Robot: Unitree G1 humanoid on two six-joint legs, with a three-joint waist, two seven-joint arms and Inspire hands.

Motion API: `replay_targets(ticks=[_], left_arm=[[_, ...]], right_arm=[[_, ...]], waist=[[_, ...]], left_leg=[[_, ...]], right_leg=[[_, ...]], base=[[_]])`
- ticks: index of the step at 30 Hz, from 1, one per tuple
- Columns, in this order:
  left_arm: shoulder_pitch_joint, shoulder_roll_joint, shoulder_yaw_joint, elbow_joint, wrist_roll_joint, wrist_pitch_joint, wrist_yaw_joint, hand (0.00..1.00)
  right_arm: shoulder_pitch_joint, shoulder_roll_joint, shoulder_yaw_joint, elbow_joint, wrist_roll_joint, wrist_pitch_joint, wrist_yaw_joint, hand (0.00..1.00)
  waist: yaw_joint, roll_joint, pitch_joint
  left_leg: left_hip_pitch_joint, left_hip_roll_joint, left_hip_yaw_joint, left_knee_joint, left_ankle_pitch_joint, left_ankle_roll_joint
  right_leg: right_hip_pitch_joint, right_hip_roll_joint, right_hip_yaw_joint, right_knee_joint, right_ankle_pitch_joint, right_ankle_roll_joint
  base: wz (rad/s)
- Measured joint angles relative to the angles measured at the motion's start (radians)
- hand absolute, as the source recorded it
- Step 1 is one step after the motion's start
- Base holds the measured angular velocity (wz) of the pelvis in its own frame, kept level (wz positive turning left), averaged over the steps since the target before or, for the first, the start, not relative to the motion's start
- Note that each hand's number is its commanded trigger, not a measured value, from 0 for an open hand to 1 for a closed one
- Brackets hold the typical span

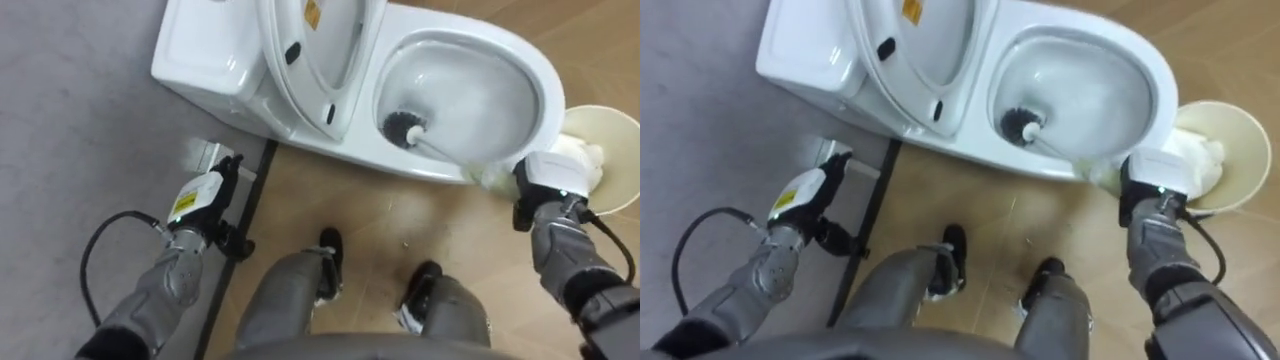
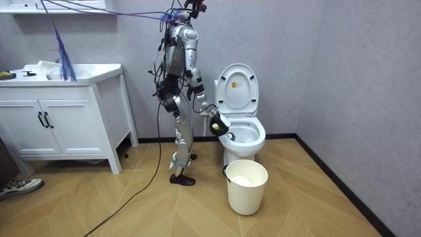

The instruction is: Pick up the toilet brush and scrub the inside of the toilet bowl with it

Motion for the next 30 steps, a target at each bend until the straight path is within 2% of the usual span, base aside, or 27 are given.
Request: replay_targets(ticks=[3,5,8,9,11,14,16,18,19,21,24,28,30], left_arm=[[0.027,0.008,0.044,0.037,-0.008,0.001,-0.003,0.00],[0.049,0.009,0.062,0.072,-0.009,0.008,-0.005,0.00],[0.116,0.010,0.115,0.120,-0.012,0.013,-0.018,0.00],[0.146,0.010,0.140,0.127,-0.014,0.023,-0.026,0.00],[0.183,0.003,0.180,0.149,-0.019,0.027,-0.037,0.00],[0.229,-0.026,0.246,0.188,-0.020,0.038,-0.048,0.00],[0.251,-0.060,0.289,0.203,-0.020,0.056,-0.052,0.00],[0.262,-0.088,0.301,0.228,-0.020,0.065,-0.053,0.00],[0.263,-0.103,0.302,0.235,-0.020,0.074,-0.055,0.00],[0.264,-0.113,0.306,0.235,-0.019,0.077,-0.069,0.00],[0.267,-0.141,0.355,0.236,-0.020,0.099,-0.072,0.00],[0.262,-0.147,0.402,0.238,-0.018,0.109,-0.072,0.00],[0.261,-0.151,0.411,0.248,-0.018,0.113,-0.072,0.00]], right_arm=[[0.061,0.003,-0.037,0.002,0.040,-0.034,0.005,1.00],[0.098,0.008,-0.064,0.005,0.060,-0.038,0.014,1.00],[0.179,0.015,-0.106,-0.002,0.078,-0.036,0.027,1.00],[0.203,0.016,-0.126,-0.016,0.088,-0.036,0.037,1.00],[0.246,0.020,-0.162,-0.038,0.109,-0.035,0.051,1.00],[0.307,0.032,-0.213,-0.072,0.148,-0.034,0.058,1.00],[0.359,0.056,-0.259,-0.126,0.207,-0.035,0.059,1.00],[0.369,0.077,-0.279,-0.134,0.240,-0.037,0.060,1.00],[0.378,0.090,-0.296,-0.149,0.247,-0.037,0.060,1.00],[0.389,0.107,-0.316,-0.167,0.264,-0.045,0.059,1.00],[0.406,0.139,-0.362,-0.197,0.288,-0.049,0.057,1.00],[0.419,0.169,-0.398,-0.218,0.308,-0.052,0.040,1.00],[0.428,0.173,-0.410,-0.229,0.320,-0.052,0.027,1.00]], waist=[[-0.010,-0.037,-0.0008],[-0.017,-0.055,-0.0034],[-0.025,-0.082,-0.0141],[-0.022,-0.092,-0.0208],[-0.027,-0.096,-0.0209],[-0.027,-0.101,-0.0216],[-0.030,-0.101,-0.0222],[-0.040,-0.106,-0.0193],[-0.053,-0.103,-0.0227],[-0.058,-0.103,-0.0233],[-0.066,-0.109,-0.0250],[-0.105,-0.125,-0.0294],[-0.112,-0.125,-0.0293]], left_leg=[[0.035,0.000,0.000,-0.008,0.000,0.000],[0.076,0.000,0.002,-0.023,-0.001,-0.002],[0.156,0.000,0.018,-0.054,-0.002,-0.003],[0.183,0.002,0.023,-0.066,-0.006,-0.009],[0.224,0.005,0.027,-0.075,-0.012,-0.015],[0.310,0.004,0.044,-0.111,-0.015,-0.020],[0.371,0.006,0.043,-0.146,-0.020,-0.027],[0.413,0.004,0.045,-0.173,-0.020,-0.028],[0.427,0.003,0.045,-0.184,-0.020,-0.028],[0.458,0.002,0.050,-0.204,-0.019,-0.030],[0.516,0.003,0.070,-0.224,-0.021,-0.034],[0.550,0.002,0.072,-0.226,-0.025,-0.039],[0.564,0.003,0.072,-0.227,-0.028,-0.044]], right_leg=[[0.052,0.005,-0.013,-0.035,-0.002,0.002],[0.104,0.010,-0.024,-0.062,-0.001,0.007],[0.198,0.022,-0.036,-0.127,0.005,0.017],[0.221,0.026,-0.035,-0.142,0.005,0.018],[0.272,0.035,-0.037,-0.171,0.008,0.022],[0.349,0.043,-0.025,-0.209,0.010,0.026],[0.398,0.052,-0.014,-0.232,0.011,0.028],[0.427,0.055,-0.012,-0.242,0.012,0.028],[0.443,0.058,-0.011,-0.253,0.013,0.030],[0.462,0.062,0.003,-0.265,0.015,0.032],[0.503,0.068,0.032,-0.284,0.017,0.034],[0.535,0.072,0.051,-0.301,0.020,0.034],[0.545,0.074,0.062,-0.301,0.021,0.035]], base=[[0.06],[0.14],[0.07],[-0.04],[0.00],[-0.14],[-0.15],[-0.10],[0.00],[-0.16],[-0.32],[-0.17],[-0.18]])
